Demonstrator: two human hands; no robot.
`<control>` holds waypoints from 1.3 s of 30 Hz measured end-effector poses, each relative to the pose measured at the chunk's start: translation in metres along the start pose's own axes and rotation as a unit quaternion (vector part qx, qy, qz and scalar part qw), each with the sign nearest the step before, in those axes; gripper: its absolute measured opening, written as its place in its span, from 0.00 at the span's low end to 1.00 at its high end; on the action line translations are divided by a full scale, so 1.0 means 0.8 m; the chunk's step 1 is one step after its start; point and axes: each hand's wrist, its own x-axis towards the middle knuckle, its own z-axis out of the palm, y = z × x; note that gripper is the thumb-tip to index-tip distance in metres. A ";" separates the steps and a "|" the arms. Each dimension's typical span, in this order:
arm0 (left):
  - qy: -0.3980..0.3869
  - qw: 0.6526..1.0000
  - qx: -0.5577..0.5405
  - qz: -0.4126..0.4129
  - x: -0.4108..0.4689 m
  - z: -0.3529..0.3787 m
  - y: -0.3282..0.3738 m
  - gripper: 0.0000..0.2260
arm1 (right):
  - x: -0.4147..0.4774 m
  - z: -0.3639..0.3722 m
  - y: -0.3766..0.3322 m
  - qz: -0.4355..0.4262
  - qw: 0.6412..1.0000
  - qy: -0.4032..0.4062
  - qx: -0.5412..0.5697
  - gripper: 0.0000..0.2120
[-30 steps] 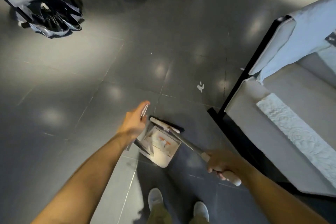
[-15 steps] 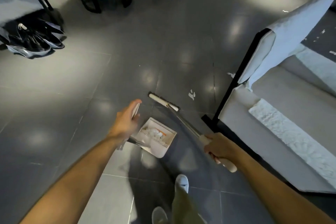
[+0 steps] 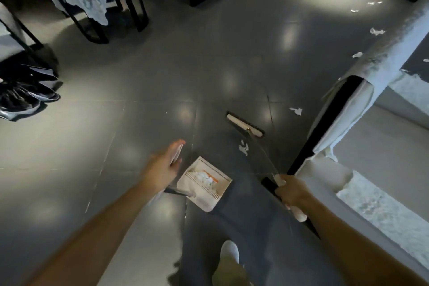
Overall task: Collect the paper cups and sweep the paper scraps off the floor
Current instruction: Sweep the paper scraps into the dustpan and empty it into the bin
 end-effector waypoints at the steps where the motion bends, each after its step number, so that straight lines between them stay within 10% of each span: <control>1: -0.005 1.000 -0.002 0.006 0.017 0.002 0.004 0.19 | 0.016 -0.009 -0.006 0.005 1.000 -0.005 0.012 0.23; 15: -0.073 0.996 0.001 0.044 0.197 0.006 0.027 0.19 | 0.056 -0.004 -0.069 0.122 0.984 -0.073 0.112 0.20; 39: -0.030 0.998 -0.032 0.052 0.328 -0.193 -0.170 0.19 | 0.025 0.023 -0.404 0.028 0.962 -0.110 0.249 0.22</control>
